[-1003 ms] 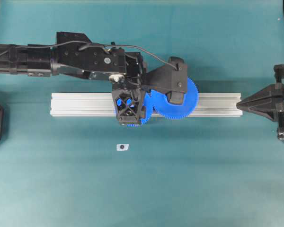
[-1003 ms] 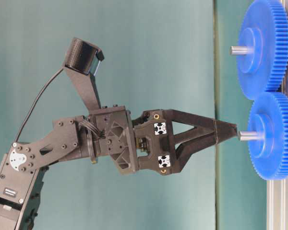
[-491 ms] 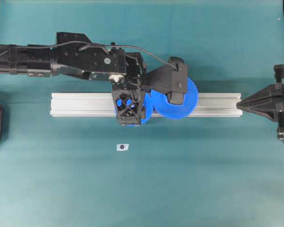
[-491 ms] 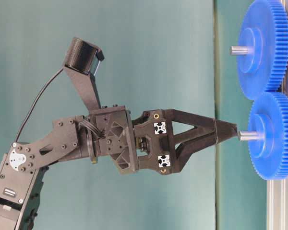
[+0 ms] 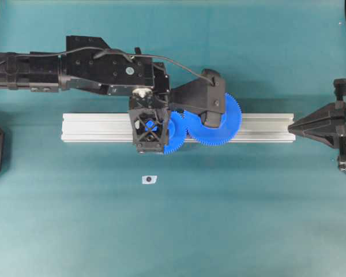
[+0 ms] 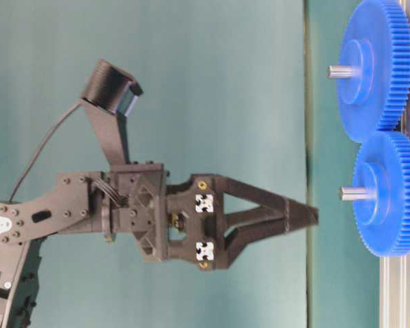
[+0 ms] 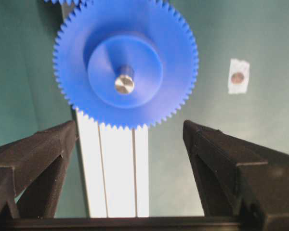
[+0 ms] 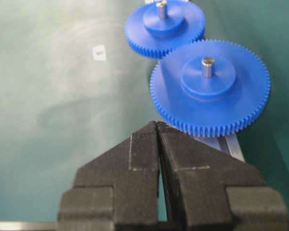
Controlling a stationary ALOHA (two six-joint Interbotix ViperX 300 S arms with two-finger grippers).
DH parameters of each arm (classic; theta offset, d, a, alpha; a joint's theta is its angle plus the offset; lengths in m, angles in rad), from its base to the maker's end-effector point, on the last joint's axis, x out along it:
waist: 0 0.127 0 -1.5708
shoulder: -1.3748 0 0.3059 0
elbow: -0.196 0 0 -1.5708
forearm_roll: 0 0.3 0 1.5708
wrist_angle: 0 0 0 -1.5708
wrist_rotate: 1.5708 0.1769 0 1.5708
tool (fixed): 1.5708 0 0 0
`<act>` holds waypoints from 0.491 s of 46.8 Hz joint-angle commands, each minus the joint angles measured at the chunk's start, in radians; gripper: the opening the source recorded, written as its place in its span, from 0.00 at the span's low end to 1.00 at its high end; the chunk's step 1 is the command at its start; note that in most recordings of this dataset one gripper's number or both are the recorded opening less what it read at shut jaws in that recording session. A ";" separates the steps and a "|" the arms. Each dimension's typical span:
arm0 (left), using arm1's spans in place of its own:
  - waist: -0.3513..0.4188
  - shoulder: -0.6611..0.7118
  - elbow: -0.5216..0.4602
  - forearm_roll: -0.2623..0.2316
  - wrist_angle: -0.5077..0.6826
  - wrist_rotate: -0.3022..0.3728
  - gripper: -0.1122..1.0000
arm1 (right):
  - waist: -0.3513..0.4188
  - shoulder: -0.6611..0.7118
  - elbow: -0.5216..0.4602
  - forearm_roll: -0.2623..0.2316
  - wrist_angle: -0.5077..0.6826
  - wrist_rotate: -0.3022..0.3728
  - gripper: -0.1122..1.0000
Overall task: Find the location of the shaft and insert the small gear.
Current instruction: 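Open the left gripper to release the gear on the shaft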
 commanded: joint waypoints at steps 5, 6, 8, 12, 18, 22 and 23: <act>-0.003 -0.044 -0.043 0.005 -0.014 0.002 0.87 | -0.002 0.006 -0.012 0.000 -0.009 0.012 0.13; -0.005 -0.044 -0.046 0.002 -0.014 0.002 0.87 | -0.002 0.006 -0.011 0.000 -0.009 0.012 0.13; -0.005 -0.044 -0.051 0.002 -0.012 0.000 0.87 | -0.002 0.006 -0.011 0.000 -0.009 0.012 0.13; -0.005 -0.046 -0.061 0.002 -0.012 0.000 0.87 | -0.002 0.006 -0.011 0.000 -0.009 0.012 0.13; -0.003 -0.051 -0.080 0.002 -0.012 0.000 0.87 | -0.002 0.006 -0.011 0.000 -0.009 0.012 0.13; -0.003 -0.052 -0.089 0.002 -0.011 0.000 0.87 | -0.002 0.006 -0.011 0.000 -0.009 0.012 0.13; -0.003 -0.051 -0.091 0.002 -0.008 0.000 0.87 | -0.002 0.006 -0.011 0.000 -0.009 0.012 0.13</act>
